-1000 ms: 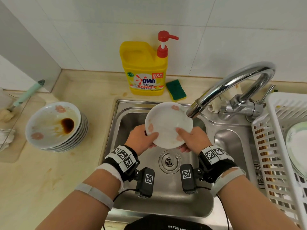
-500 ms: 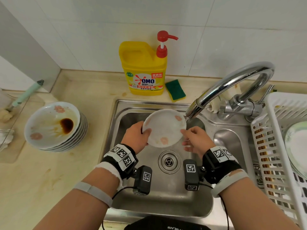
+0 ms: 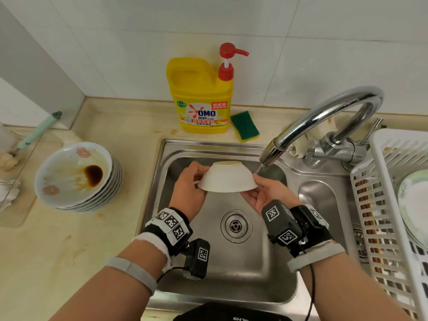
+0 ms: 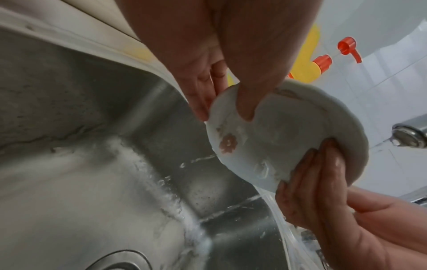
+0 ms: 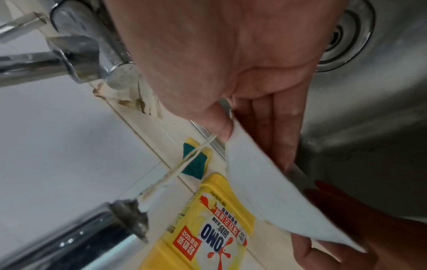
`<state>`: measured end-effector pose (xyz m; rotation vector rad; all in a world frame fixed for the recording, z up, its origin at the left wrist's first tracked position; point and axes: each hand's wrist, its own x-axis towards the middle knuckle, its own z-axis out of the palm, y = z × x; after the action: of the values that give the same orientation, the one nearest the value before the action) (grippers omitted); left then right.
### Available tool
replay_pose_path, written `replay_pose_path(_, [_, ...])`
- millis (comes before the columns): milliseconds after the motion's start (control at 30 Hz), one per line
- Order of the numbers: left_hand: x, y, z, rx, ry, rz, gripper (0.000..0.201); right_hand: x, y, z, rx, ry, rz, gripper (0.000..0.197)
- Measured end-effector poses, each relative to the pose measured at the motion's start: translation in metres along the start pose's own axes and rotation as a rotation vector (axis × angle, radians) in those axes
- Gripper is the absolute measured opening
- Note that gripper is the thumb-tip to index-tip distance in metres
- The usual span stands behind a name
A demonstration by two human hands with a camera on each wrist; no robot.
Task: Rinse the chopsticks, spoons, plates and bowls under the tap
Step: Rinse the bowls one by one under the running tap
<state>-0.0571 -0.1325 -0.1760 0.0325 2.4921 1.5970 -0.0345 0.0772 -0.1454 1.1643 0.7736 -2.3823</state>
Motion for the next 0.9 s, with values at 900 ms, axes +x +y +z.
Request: replay_pose_path(900, [-0.001, 0.019, 0.017, -0.731, -0.239, -0.495, 0.036, 0.003, -0.013, -0.020, -0.720, 0.052, -0.329, 0.057])
